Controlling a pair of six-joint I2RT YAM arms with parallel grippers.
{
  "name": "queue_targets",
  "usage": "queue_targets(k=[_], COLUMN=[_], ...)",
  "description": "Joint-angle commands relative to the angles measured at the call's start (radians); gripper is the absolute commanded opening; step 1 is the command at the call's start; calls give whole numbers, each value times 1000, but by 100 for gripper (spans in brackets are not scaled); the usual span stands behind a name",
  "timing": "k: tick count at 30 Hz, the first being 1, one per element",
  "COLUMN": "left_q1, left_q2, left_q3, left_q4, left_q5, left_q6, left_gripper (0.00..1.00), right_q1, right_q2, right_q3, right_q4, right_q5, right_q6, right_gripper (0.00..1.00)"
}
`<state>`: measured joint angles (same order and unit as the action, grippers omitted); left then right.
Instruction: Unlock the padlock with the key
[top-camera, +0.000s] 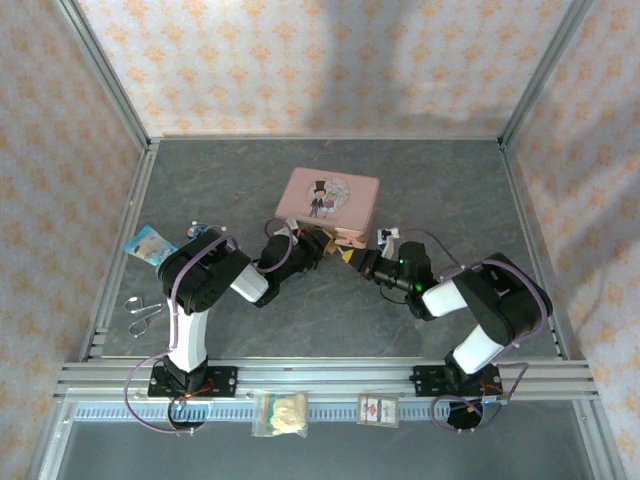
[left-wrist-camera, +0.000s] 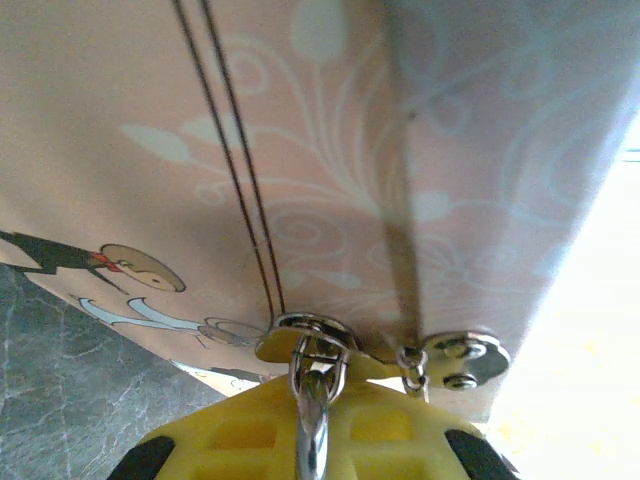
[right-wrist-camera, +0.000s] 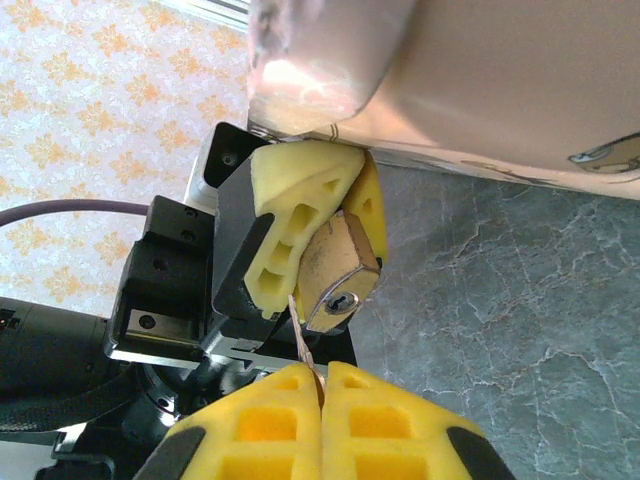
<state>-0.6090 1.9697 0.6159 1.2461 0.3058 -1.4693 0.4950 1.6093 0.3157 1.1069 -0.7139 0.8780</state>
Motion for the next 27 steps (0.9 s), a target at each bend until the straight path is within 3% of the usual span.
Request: queue_targets(k=[1, 27], left_q1=[-14, -20], left_q2=[-55, -55], left_q3=[2, 20], left_q4=[88, 61], left_q5=[-7, 2], left_q6=[-37, -29], left_gripper=[0, 0], right_q1=[5, 13], right_q2=[9, 47], right_q3=[-10, 20], right_q4=[5, 18], right_q5=[21, 21], right_q6=[-15, -20], right_gripper=[0, 0])
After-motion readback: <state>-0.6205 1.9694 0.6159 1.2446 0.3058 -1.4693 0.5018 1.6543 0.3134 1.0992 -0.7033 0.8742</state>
